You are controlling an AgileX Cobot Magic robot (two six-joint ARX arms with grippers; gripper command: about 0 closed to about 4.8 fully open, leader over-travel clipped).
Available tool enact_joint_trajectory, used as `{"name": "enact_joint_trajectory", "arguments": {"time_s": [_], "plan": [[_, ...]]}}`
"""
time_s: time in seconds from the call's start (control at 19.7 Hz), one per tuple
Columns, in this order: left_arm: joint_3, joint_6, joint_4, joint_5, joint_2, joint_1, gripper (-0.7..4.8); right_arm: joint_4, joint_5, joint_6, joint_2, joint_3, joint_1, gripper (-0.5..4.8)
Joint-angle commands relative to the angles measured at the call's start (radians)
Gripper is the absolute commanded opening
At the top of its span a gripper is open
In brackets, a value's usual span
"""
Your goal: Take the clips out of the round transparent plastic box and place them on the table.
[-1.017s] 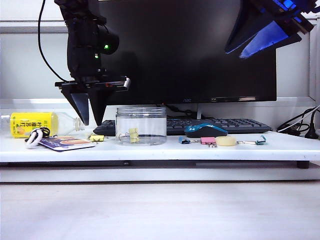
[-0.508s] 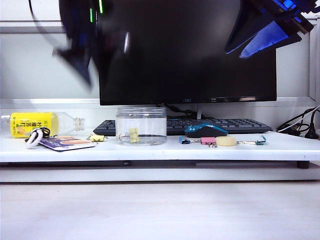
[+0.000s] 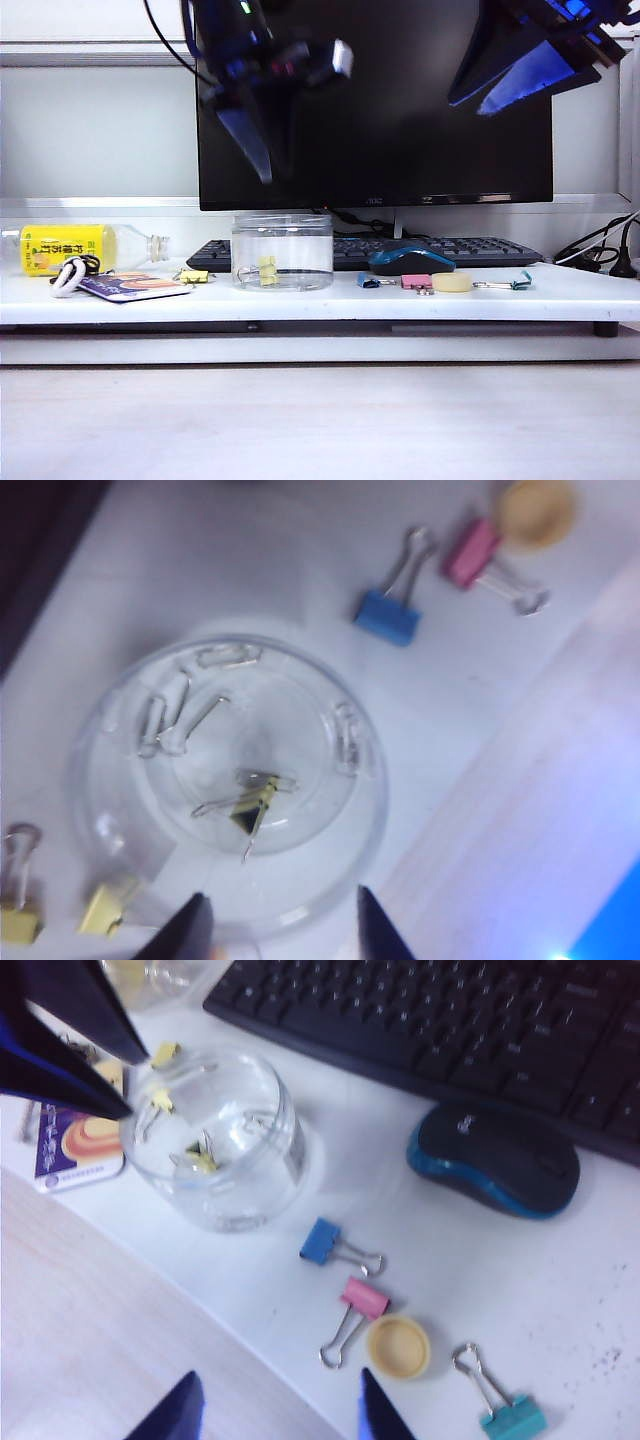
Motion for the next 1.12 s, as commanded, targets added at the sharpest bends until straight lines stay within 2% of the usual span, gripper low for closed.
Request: {"name": "enact_joint_trajectory", "arguments": {"time_s": [0.05,0.15,0.86,1.12], "plan": [[0.001,-0.083,-0.002,-0.073,0.026,-0.016,1.97,0.007,-0.004,-0.003,-0.003,0.006,0.000,2.03],[0.001,-0.182,0.008,-0.156,0.037,-0.021,1.97,0.007,-0.004,-0.003,-0.003,0.006,0.000,2.03],[-0.001,-0.343,0.028,-0.117,0.037,-0.032,1.97,0.014,-0.003,-0.003,-0.003,0.006,0.000,2.03],[-0.002,-0.435,0.014,-0.102,0.042,-0.034,1.97,0.014,-0.003,-0.003,-0.003,0.006,0.000,2.03]]}}
